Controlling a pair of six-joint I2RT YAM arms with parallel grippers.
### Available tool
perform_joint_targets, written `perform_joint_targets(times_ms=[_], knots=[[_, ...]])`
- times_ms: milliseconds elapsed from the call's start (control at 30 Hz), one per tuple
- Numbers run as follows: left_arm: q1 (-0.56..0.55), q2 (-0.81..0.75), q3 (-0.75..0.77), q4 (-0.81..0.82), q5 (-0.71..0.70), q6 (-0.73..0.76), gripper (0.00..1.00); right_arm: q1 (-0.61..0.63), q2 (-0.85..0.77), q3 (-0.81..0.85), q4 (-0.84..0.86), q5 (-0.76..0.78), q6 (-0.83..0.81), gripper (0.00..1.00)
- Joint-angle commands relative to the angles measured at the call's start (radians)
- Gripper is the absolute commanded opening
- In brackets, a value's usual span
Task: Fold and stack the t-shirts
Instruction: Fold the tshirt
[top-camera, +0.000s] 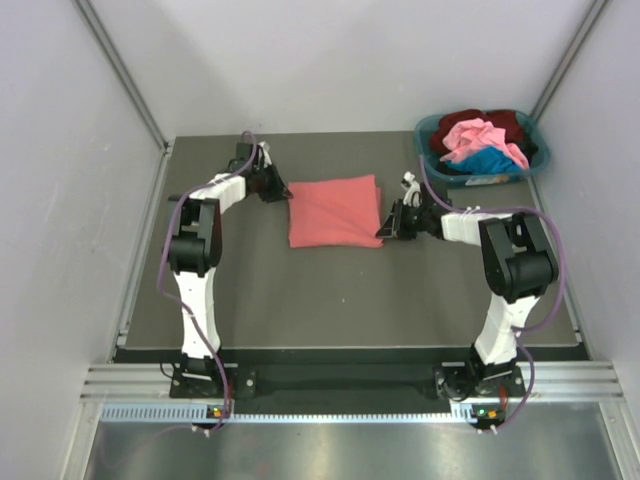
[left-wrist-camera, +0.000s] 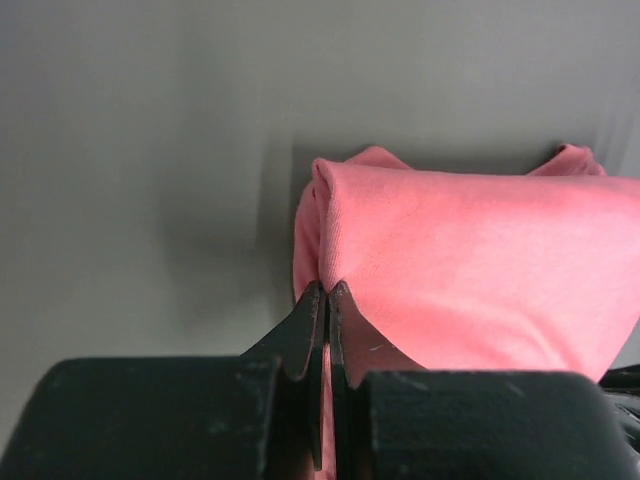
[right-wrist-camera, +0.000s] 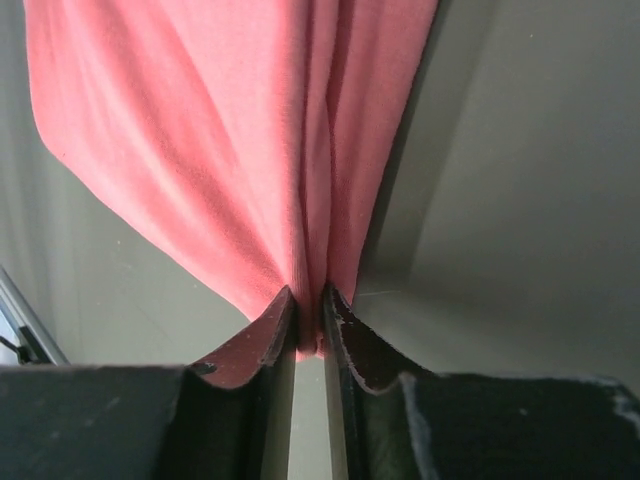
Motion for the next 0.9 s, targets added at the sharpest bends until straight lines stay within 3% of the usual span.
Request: perform_joint_targets(times_ms=[0, 67, 100, 133, 267, 333, 433, 533, 667, 800, 867], knots=[[0.037, -0.018, 0.019, 0.061, -0.020, 0.007, 0.00, 0.012, -0.007, 0.012, 0.002, 0.021, -0.011, 0.18], [0.037, -0.004, 0.049, 0.055, 0.028, 0.013, 0.00, 0.012, -0.011, 0.034, -0.013, 0.027, -0.010, 0.28], [0.037, 0.009, 0.059, 0.055, 0.048, 0.016, 0.05, 0.011, -0.016, 0.041, -0.030, 0.029, -0.008, 0.30], [0.037, 0.013, 0.071, 0.060, 0.089, 0.025, 0.17, 0.011, -0.020, 0.054, -0.039, 0.033, -0.008, 0.32], [0.037, -0.003, 0.091, 0.057, 0.138, 0.041, 0.39, 0.009, -0.056, 0.084, -0.119, 0.061, -0.022, 0.36], [0.037, -0.032, 0.102, 0.030, 0.140, 0.062, 0.41, 0.012, -0.088, 0.098, -0.177, 0.103, -0.040, 0.38], [0.037, -0.085, 0.137, -0.088, 0.021, 0.093, 0.41, 0.011, -0.117, 0.175, -0.271, 0.159, -0.066, 0.39], [0.032, -0.148, 0.134, -0.167, -0.049, 0.111, 0.41, 0.011, -0.120, 0.262, -0.315, 0.154, -0.085, 0.24], [0.016, -0.254, 0.044, -0.129, 0.028, 0.092, 0.41, 0.009, -0.062, 0.393, -0.329, 0.053, -0.088, 0.15], [0.011, -0.293, -0.148, 0.048, 0.251, -0.039, 0.40, 0.009, 0.074, 0.502, -0.305, -0.057, -0.082, 0.14], [0.006, -0.294, -0.197, 0.107, 0.262, -0.065, 0.40, 0.006, 0.125, 0.552, -0.290, -0.088, -0.069, 0.14]])
